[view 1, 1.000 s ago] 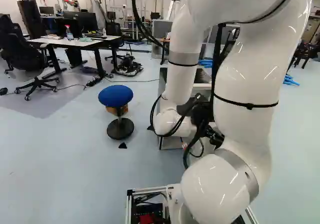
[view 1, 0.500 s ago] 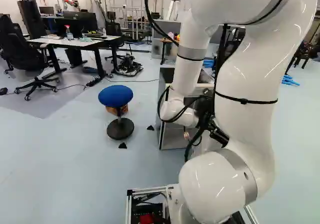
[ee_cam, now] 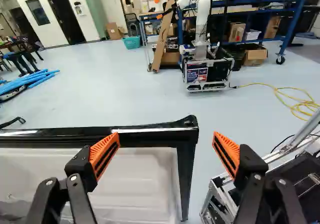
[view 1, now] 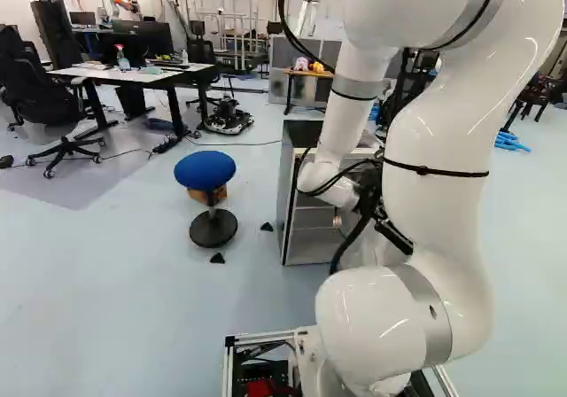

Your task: Grab a drink from the fridge

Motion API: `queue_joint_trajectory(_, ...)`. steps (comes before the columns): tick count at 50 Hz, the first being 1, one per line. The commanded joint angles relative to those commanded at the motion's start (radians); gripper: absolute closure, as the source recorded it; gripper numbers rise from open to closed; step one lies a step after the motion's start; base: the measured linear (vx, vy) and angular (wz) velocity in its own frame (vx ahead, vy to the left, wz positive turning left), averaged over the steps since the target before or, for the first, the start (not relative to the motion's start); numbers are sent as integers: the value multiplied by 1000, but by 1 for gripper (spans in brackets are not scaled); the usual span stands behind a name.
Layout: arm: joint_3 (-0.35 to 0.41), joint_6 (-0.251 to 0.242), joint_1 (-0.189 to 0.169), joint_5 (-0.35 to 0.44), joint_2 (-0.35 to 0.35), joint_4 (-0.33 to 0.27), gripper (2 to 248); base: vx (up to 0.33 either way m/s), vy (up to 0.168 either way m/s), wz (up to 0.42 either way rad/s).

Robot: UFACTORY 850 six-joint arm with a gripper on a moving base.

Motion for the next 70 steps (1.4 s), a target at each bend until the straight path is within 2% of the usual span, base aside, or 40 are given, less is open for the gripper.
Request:
queue_joint_trajectory(21, -100, 0, -113, -50, -45, -6, 3, 0, 0, 0)
queue_joint_trajectory(36, -164, 0, -187, -50, -75, 60, 3, 0, 0, 0)
queue_joint_trajectory(70, -304, 0, -333, -53, -140, 59, 3, 0, 0, 0)
